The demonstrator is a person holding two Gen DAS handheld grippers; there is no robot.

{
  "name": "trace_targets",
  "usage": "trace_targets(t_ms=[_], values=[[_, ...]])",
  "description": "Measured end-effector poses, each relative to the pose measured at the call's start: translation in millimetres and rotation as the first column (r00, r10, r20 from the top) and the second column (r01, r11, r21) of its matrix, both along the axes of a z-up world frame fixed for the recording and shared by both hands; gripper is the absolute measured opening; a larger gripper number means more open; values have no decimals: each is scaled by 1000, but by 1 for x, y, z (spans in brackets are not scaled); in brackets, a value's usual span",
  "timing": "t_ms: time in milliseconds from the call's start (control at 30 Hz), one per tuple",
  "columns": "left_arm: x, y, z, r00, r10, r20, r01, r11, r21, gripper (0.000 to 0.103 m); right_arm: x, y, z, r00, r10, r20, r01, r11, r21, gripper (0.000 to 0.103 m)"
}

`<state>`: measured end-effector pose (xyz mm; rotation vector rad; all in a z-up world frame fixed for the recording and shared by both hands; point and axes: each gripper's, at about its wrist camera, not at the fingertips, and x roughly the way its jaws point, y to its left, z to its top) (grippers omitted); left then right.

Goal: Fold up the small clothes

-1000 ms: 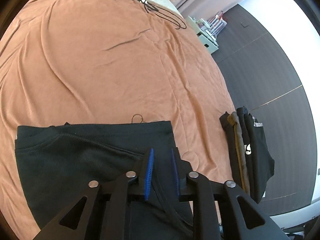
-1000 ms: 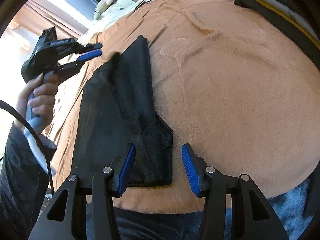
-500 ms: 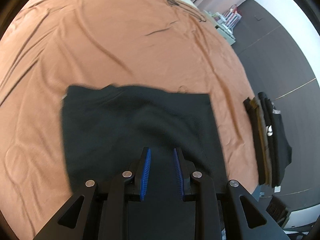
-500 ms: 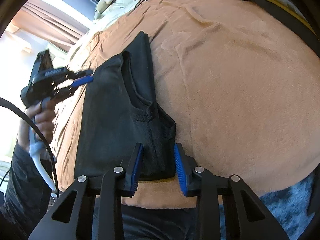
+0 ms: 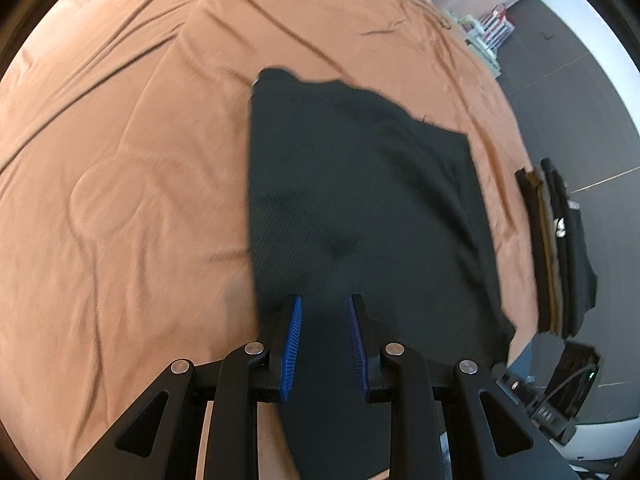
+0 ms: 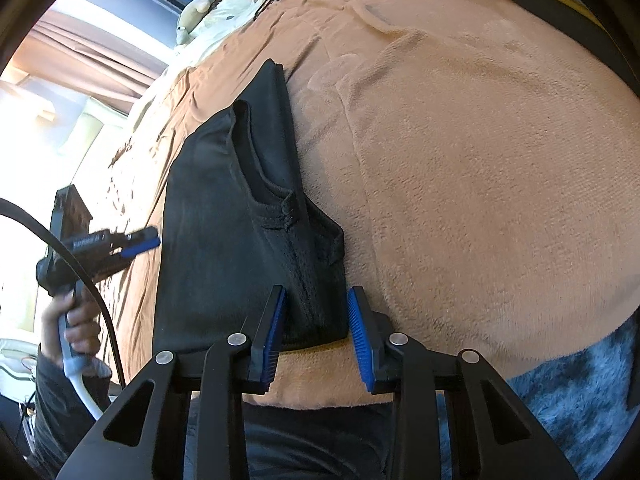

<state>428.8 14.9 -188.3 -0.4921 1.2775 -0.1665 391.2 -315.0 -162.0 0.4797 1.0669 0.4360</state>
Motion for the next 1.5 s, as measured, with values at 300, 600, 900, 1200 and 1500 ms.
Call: trace_targets(t_ms=[300, 600, 900, 1200, 1500], values=[[-42, 6, -7, 998, 23, -52, -25, 999, -37, 25, -2, 12, 4, 999, 20, 26, -19, 999, -51, 29], [-79, 5, -20, 992, 45, -117, -56, 994, -92, 25, -4, 12, 4, 999, 20, 35, -18, 998, -63, 29], [-90, -3, -30, 986, 50, -156, -75, 984, -161, 25, -3, 9, 5, 1000, 4, 26, -2, 999, -51, 29], [-103, -3, -37, 982, 99, -161, -131, 971, -201, 15, 4, 12, 3, 999, 16, 36, -14, 998, -66, 29], [-111, 4, -18, 993, 79, -87, -92, 984, -155, 5, 1, 18, 4, 998, 51, 32, -49, 997, -56, 16]])
